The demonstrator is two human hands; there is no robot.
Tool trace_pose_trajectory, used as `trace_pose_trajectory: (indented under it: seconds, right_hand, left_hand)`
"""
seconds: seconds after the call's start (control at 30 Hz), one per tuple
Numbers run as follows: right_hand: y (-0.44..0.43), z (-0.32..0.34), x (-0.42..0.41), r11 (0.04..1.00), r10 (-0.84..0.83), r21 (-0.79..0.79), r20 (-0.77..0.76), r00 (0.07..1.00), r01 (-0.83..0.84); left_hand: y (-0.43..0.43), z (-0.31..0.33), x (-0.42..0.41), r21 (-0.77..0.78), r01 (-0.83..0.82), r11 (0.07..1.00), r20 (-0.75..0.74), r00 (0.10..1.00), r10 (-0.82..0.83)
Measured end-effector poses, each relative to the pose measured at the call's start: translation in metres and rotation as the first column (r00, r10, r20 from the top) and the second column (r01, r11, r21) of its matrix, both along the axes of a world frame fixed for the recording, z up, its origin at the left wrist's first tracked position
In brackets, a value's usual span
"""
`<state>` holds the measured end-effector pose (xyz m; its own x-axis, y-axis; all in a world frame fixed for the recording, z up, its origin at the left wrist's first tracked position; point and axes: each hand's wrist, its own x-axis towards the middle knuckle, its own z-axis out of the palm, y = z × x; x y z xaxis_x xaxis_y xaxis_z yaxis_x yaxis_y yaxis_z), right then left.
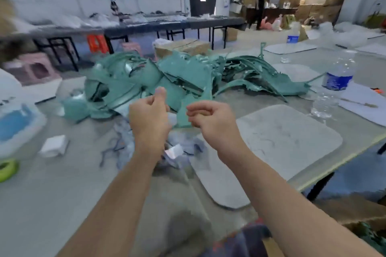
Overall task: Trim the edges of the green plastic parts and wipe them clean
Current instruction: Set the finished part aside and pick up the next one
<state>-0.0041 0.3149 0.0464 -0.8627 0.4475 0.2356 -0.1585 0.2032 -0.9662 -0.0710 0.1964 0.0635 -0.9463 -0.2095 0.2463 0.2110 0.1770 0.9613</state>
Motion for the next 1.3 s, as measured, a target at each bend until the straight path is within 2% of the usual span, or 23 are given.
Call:
trace_pose_trajectory:
  seconds: [0.03,0.13,0.2,0.33,0.43,0.57,0.7,0.8,0.93,1.0,1.07,1.13,1.17,1.23,1.3]
  right_hand:
    - [-0.010,-0.002,-0.020,0.997,0.012,0.071,0.028,1.000,-0.014]
    - [-0.032,-0.007,-0.071,0.943,-0.013,0.331,0.135,0.991,-0.032]
    - [-0.045,-0.009,-0.099,0.882,0.001,0.459,0.221,0.975,-0.105]
    - [-0.071,-0.016,-0.150,0.822,0.040,0.533,0.296,0.954,-0.200]
    - [-0.088,-0.022,-0.189,0.879,-0.002,0.454,0.309,0.951,-0.145]
    - [-0.099,-0.014,-0.237,0.977,-0.054,0.211,0.368,0.928,-0.026]
    - [-0.100,-0.011,-0.274,0.992,0.105,-0.106,0.426,0.898,-0.066]
    - [-0.101,-0.005,-0.284,0.989,0.085,-0.142,0.357,0.930,-0.035]
    - [-0.107,0.013,-0.261,1.000,0.000,-0.024,0.212,0.977,0.006]
    - [-0.116,0.015,-0.236,0.994,0.077,0.070,0.166,0.983,-0.090]
    - [-0.128,0.012,-0.208,0.943,0.163,0.251,0.217,0.962,-0.216]
    - [-0.144,0.004,-0.184,0.849,0.180,0.438,0.283,0.942,-0.294]
    - [-0.151,-0.001,-0.173,0.820,0.202,0.469,0.297,0.933,-0.327]
    - [-0.158,-0.004,-0.152,0.809,0.352,0.375,0.308,0.884,-0.453]
    - [-0.156,-0.004,-0.138,0.750,0.516,0.271,0.331,0.790,-0.604]
  left_hand:
    - [-0.025,-0.004,-0.013,0.005,-0.078,0.997,0.035,0.996,0.078]
    - [-0.094,-0.023,-0.040,-0.134,-0.263,0.955,0.054,0.961,0.273]
    - [-0.127,-0.037,-0.050,-0.114,-0.360,0.926,0.053,0.928,0.368]
    - [-0.170,-0.063,-0.071,-0.122,-0.312,0.942,0.035,0.947,0.319]
    - [-0.181,-0.086,-0.084,-0.187,-0.301,0.935,-0.038,0.953,0.299]
    - [-0.176,-0.106,-0.097,-0.331,-0.311,0.891,-0.047,0.948,0.314]
    - [-0.175,-0.112,-0.106,-0.415,-0.313,0.854,-0.079,0.948,0.309]
    - [-0.177,-0.112,-0.107,-0.404,-0.304,0.862,-0.080,0.951,0.298]
    - [-0.177,-0.106,-0.106,-0.260,-0.306,0.916,-0.025,0.950,0.311]
    - [-0.174,-0.099,-0.098,-0.159,-0.277,0.948,-0.049,0.961,0.272]
    - [-0.171,-0.092,-0.086,-0.090,-0.182,0.979,-0.169,0.972,0.165]
    - [-0.168,-0.089,-0.076,-0.140,-0.030,0.990,-0.281,0.960,-0.011]
    - [-0.165,-0.089,-0.071,-0.169,0.063,0.984,-0.287,0.952,-0.110]
    - [-0.162,-0.088,-0.063,-0.131,0.230,0.964,-0.235,0.938,-0.256]
    - [-0.161,-0.084,-0.059,0.042,0.311,0.950,-0.156,0.941,-0.301]
